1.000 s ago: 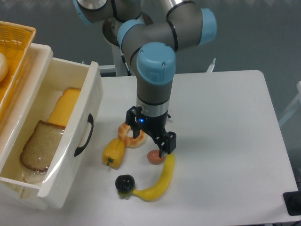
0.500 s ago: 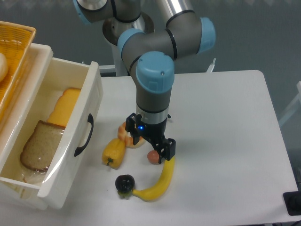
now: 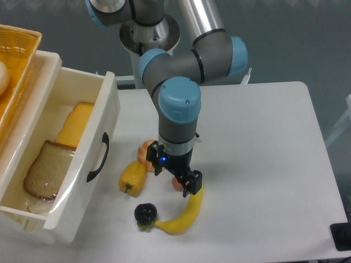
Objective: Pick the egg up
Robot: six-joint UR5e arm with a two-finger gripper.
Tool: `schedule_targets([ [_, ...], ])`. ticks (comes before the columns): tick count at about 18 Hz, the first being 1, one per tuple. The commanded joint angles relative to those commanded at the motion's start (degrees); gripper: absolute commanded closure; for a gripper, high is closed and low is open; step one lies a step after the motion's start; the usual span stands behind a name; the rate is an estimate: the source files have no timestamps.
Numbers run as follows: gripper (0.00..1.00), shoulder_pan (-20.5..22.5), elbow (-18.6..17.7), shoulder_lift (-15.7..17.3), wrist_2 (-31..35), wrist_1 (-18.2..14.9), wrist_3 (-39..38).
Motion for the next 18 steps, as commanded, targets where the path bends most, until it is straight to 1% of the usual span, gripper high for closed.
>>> schedule_targets([
  [3, 0.00, 0.18, -0.36, -0.27, 0.18, -0.09, 0.81],
  [6, 0.00, 0.18, -0.36, -1.32, 0.62, 0.00, 1.16],
  [7, 0.00, 0.26, -0.36, -1.84, 1.23, -0.09, 2.72],
  [10, 0.00, 0.35, -0.71, -2.72, 4.22, -0.44, 11.24],
  [15, 0.00, 0.61, -2.82, -3.17, 4.40, -0.44, 13.11],
  [16, 0.00, 0.70, -2.90, -3.25, 4.49, -0.44, 14.68],
  [18, 0.00, 0.97, -2.91, -4.04, 4.67, -0.44, 20.90],
])
